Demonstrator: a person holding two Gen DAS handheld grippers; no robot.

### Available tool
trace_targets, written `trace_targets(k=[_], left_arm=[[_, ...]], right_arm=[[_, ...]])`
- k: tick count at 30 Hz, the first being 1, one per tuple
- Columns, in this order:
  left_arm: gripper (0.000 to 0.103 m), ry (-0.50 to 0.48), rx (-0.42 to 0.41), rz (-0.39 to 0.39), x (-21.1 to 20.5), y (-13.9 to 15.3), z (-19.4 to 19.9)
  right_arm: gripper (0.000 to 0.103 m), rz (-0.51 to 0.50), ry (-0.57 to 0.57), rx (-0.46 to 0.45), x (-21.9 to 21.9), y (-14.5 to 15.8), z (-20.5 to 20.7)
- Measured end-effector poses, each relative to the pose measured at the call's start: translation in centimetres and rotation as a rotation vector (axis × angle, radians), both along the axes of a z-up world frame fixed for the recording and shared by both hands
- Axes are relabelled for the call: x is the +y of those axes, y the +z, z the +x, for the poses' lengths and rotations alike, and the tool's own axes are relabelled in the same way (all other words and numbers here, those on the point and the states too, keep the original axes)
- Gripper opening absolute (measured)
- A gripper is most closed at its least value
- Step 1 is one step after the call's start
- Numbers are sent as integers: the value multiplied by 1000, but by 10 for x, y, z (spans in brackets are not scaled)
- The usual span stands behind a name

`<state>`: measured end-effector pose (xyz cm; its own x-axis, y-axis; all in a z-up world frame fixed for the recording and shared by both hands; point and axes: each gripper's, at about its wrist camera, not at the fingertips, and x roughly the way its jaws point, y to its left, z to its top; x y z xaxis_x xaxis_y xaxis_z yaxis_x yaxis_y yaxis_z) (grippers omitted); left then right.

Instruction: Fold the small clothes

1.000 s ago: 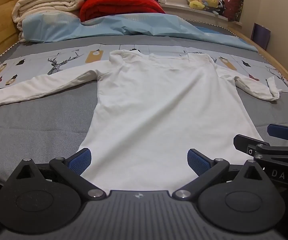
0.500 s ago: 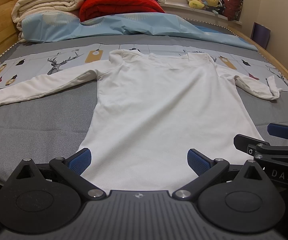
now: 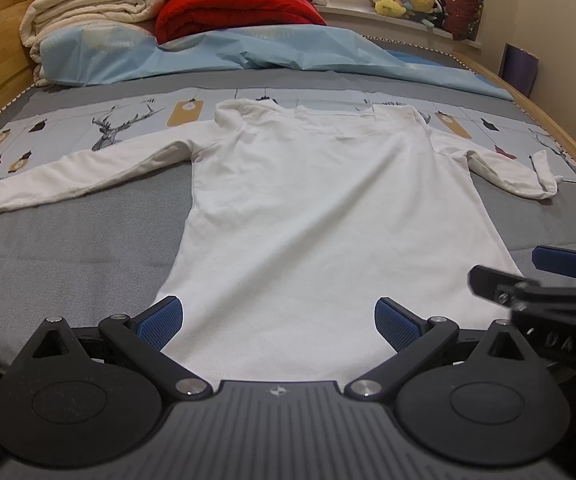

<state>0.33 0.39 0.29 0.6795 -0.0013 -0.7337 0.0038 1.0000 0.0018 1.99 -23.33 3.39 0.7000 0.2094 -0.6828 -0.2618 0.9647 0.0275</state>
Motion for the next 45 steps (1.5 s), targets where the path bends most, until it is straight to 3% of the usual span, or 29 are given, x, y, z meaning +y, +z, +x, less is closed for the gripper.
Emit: trace_targets(k=[4,5,6,8,9,10,11,14,16,21,26,28,29,30,33,36,39,45], left_arm=[[98,-6,-66,19,29,19,18],[90,-19,-73,17,41,23,27],[75,-50,-76,30,53,27,34],[55,-107,-64,82,74,31,51],[45,-108,21,65,88,23,61],[41,-80,56,32,105,18,67],[37,-40,130,-60,122,5,74],[37,72,263,-236,158,-19,86],[37,133,321,-279,167,-31,93],[37,220,511,-277,172,-63,102],[38,209,568,-247,165,-77,98],[36,178,574,-231,159,-79,95],[25,154,570,-223,156,-79,95],[8,134,566,-212,153,-78,93],[5,79,518,-209,142,-66,87],[5,3,470,-232,132,-53,78],[4,43,534,-77,128,-65,73],[4,70,498,-35,125,-51,63]], right_arm=[[64,58,-49,-46,-30,14,9],[58,76,-66,-60,-46,20,16],[50,97,-91,-61,-63,26,25],[41,71,-124,-78,-92,36,41],[39,52,-137,-76,-106,37,47],[39,24,-144,-29,-115,33,55],[39,18,-149,17,-129,25,61],[39,73,-235,216,-157,-8,74],[39,125,-235,285,-165,-25,76],[40,62,-234,507,-152,-70,82],[43,-3,-216,593,-146,-90,81],[36,-23,-198,566,-142,-93,83],[9,-17,-195,553,-142,-89,83],[5,2,-205,538,-144,-85,82],[4,96,-274,457,-161,-68,78],[4,102,-340,431,-175,-64,76],[4,38,-328,472,-169,-77,75],[6,-16,-280,466,-156,-74,75]])
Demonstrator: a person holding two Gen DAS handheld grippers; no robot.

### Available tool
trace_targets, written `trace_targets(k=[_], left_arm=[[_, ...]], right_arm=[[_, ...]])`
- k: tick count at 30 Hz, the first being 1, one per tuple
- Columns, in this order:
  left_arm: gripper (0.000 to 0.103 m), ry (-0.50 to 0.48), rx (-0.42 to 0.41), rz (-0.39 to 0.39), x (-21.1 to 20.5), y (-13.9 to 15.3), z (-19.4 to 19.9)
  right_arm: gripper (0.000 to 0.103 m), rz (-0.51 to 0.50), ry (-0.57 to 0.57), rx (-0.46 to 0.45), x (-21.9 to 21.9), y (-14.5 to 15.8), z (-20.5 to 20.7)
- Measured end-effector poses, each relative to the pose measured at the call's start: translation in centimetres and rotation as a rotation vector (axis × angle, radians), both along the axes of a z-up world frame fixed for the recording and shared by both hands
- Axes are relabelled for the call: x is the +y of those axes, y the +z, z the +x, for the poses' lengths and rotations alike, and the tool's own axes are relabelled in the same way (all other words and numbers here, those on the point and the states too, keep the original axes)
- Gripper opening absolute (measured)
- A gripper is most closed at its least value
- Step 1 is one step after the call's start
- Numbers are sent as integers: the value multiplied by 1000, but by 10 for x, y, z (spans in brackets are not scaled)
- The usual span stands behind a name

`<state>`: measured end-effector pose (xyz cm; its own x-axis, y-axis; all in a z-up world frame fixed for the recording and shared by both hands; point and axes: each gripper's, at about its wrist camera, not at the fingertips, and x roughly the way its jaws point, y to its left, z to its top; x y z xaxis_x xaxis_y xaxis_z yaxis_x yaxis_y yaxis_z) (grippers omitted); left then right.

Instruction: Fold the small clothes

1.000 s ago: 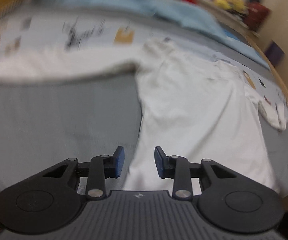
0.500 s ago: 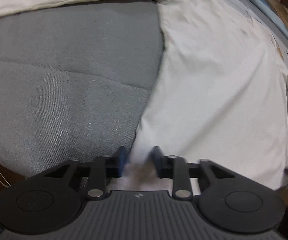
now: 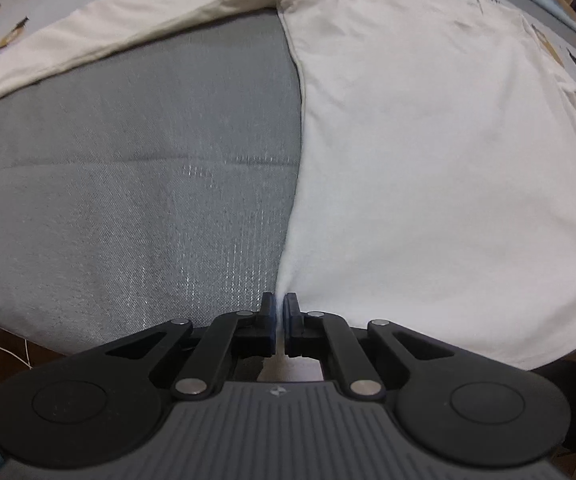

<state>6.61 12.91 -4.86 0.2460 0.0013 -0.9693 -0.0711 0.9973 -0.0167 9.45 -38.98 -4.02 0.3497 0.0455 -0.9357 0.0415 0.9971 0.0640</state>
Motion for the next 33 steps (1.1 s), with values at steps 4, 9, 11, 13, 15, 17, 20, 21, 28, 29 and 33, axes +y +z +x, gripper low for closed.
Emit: trace_targets(k=[4,9,11,13,15,17,20,21,28,29,33], left_arm=[[4,18,-124,-25,-8,9,-5],[8,28,-187,-205,-9,18,8],[11,12,-101,-215,-15,-1,13],[16,-14,45,-123,-23,-26,11],[17,-45,40,-86,-31,-26,10],[18,-45,-10,-113,-33,-18,11],[22,-30,-3,-136,-35,-16,10],[22,-40,25,-107,-36,-25,16],[28,-63,-45,-133,-45,-12,15],[28,-57,-65,-138,-44,-9,14],[32,0,-146,-154,-36,8,15]], right_arm=[[6,60,-34,-70,-9,8,5],[8,72,18,-1,-5,-5,7],[8,-2,49,83,2,-21,7],[8,-17,69,53,7,-17,8],[8,31,58,2,5,-7,9],[9,48,54,-8,5,-6,8],[9,-4,75,71,11,-22,9],[9,-17,90,76,16,-25,5],[9,39,73,-27,18,-5,4],[9,51,62,-66,17,0,4],[11,96,34,-245,14,29,6]])
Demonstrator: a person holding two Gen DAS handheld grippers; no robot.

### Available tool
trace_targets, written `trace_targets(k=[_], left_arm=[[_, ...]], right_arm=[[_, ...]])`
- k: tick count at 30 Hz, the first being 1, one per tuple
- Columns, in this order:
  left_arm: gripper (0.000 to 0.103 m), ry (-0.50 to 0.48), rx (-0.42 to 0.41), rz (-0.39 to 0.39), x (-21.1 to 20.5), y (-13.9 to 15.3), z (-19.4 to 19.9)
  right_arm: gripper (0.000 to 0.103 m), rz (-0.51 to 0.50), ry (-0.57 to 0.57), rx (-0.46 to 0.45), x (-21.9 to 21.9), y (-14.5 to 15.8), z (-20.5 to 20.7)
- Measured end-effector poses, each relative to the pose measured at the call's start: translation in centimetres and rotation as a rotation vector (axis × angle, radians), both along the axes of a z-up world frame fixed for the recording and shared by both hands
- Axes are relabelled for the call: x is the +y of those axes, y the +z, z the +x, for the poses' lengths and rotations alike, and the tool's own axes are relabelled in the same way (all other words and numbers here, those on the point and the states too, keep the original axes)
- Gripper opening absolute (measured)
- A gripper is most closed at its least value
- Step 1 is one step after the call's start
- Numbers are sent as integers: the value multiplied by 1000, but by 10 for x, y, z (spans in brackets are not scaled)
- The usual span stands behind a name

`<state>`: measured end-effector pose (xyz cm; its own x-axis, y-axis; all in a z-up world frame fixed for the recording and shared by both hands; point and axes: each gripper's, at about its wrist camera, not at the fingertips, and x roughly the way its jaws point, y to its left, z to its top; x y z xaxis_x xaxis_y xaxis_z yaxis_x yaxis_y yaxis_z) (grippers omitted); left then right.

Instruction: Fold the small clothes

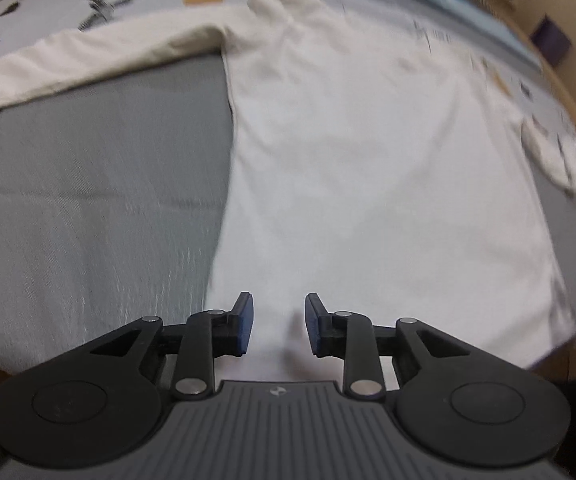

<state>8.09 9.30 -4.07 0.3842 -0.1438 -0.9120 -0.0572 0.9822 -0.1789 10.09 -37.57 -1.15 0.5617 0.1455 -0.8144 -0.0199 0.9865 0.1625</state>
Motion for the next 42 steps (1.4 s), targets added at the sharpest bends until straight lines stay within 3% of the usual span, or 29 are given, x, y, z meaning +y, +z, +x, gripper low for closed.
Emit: trace_targets(k=[3,7,10,13,15,17,21,25,29,31,33,35,41,42], left_arm=[[36,80,-116,-7,13,22,1],[36,135,-297,8,29,47,16],[31,168,-338,-9,53,57,34],[18,219,-354,11,81,60,48],[12,277,-373,36,104,56,58],[11,335,-374,51,131,47,71],[11,450,-383,33,186,31,85],[11,585,-356,14,242,10,84],[13,713,-336,-35,295,-9,84],[18,767,-327,-56,319,-16,82],[34,837,-324,-96,342,-23,80],[40,903,-318,-144,361,-31,77],[37,1026,-338,-198,390,-46,78],[25,1019,-339,-187,388,-44,81]], right_arm=[[23,16,-16,-143,-4,21,-4],[24,-9,-26,-249,-14,46,4],[24,-10,-54,-288,-18,63,18],[23,7,-36,-327,-9,76,37],[8,8,-5,-363,3,85,52],[6,13,17,-386,18,91,67],[6,36,80,-392,55,95,111],[7,34,151,-400,87,80,140],[7,7,190,-272,111,46,158],[7,20,234,-288,122,45,164],[7,-7,266,-293,133,44,169],[7,-20,269,-266,138,39,176],[7,-26,202,-158,137,21,195],[7,-32,190,-138,136,17,197]])
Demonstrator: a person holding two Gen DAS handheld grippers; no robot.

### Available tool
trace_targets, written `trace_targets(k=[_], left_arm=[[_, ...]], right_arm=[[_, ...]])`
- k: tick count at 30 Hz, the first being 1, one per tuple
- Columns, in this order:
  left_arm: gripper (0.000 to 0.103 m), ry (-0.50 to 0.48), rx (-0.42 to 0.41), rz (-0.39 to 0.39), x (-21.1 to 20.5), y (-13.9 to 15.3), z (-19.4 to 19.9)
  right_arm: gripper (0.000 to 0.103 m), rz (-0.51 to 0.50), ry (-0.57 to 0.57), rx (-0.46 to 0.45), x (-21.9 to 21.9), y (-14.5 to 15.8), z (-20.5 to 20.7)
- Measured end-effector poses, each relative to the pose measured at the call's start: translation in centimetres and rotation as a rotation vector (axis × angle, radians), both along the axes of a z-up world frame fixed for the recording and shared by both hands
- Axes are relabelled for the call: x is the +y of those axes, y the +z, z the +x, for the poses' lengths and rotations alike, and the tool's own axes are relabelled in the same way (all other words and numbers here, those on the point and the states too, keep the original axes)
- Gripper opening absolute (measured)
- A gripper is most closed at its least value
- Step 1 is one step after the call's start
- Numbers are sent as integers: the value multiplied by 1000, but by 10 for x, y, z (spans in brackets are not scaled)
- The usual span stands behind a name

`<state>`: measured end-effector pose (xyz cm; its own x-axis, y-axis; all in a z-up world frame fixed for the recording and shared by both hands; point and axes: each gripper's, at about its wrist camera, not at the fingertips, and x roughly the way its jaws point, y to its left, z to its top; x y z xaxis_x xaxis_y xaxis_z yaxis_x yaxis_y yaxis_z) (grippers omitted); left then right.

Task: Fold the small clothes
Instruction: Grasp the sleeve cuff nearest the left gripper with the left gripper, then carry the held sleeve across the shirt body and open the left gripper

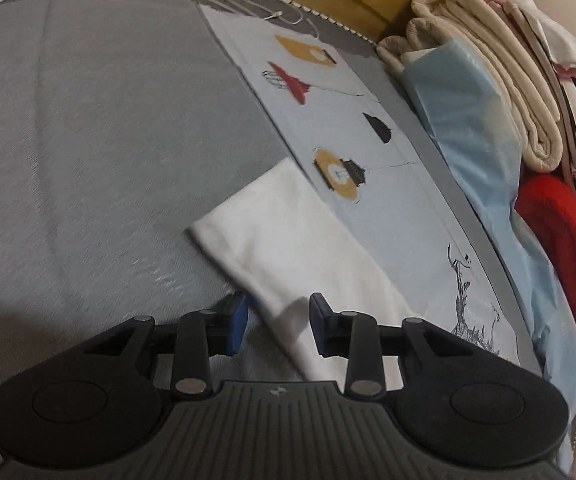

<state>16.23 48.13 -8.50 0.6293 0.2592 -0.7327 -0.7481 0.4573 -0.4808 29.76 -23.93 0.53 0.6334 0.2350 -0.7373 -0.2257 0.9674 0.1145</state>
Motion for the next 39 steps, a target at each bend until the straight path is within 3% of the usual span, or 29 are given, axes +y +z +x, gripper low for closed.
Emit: trace_targets(k=[2,5,9,13,16,20,25,28,31,33,34,36,39], left_arm=[[4,-27,42,23,-3,2,10],[3,-19,97,95,-12,12,20],[3,34,83,291,-17,45,20],[3,90,131,332,-16,51,17],[3,60,93,375,-38,71,31],[3,-129,-14,477,-115,119,71],[3,-449,-193,536,-282,172,117],[3,-652,-288,495,-393,181,130],[4,-896,-292,416,-501,167,132],[25,-1098,-239,338,-558,147,130],[29,-1172,-213,305,-577,139,128],[31,-1213,-179,304,-595,132,124],[31,-1122,-148,261,-570,134,135]], right_arm=[[7,-10,-18,26,0,-6,2],[7,-34,-28,42,-1,-12,0],[7,-42,-51,61,-8,-13,-1],[7,-46,-52,60,-14,-10,-3],[7,-50,-54,54,-20,-8,-5],[7,-49,-85,59,-34,-6,-9],[7,-29,-133,58,-54,-1,-14],[7,-17,-168,57,-66,2,-17],[7,-10,-207,56,-80,3,-19],[7,-10,-245,55,-90,2,-18],[7,-7,-271,60,-96,1,-16],[7,8,-320,77,-108,-2,-13],[7,44,-366,95,-121,-7,-11]])
